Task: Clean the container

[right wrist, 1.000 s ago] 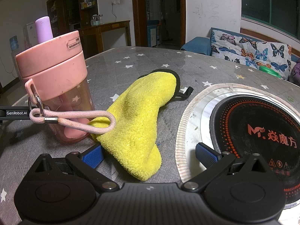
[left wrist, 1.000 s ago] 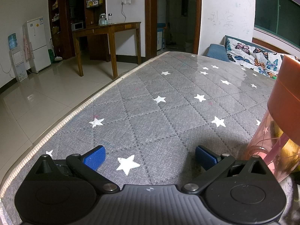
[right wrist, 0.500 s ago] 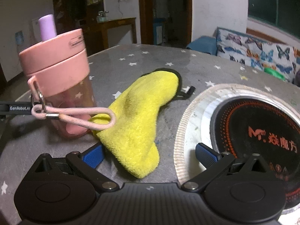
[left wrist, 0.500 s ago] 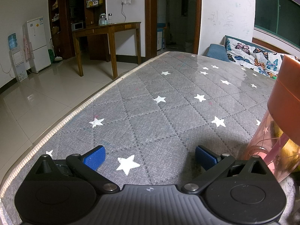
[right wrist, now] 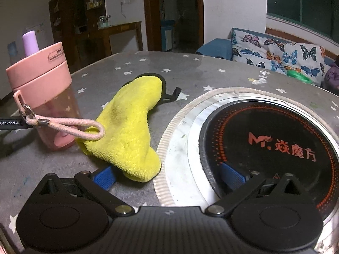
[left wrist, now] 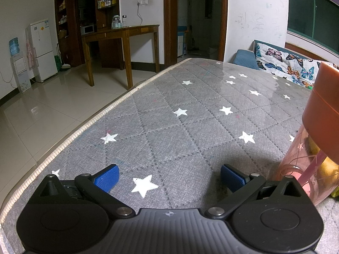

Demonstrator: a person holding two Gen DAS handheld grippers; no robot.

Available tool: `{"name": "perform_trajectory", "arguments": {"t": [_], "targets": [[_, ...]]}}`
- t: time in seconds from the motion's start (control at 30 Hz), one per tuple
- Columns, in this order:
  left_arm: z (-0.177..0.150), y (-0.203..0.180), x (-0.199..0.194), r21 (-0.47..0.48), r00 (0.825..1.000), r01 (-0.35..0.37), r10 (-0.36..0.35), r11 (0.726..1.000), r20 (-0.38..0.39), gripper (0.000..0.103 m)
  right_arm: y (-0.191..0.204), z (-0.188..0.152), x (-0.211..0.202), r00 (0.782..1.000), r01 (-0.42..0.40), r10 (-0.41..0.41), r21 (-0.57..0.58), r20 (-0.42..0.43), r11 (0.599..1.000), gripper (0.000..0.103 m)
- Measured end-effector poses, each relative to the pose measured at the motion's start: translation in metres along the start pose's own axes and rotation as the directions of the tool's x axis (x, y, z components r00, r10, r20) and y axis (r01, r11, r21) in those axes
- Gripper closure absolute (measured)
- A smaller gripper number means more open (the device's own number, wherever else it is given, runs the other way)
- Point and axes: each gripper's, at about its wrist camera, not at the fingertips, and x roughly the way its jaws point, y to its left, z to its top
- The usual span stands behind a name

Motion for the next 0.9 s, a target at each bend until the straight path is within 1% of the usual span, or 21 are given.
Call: {"name": "perform_trajectory", "arguments": {"t": [0.9], "targets": [[0.0001, 0.0, 0.0003, 0.0, 1.0, 0.0, 0.0, 1.0, 0.0, 0.0, -0.0021, 0.0006, 0.0022, 1.0, 0.0, 0.0, -0.006, 0.004, 1.0, 0.0]]}}
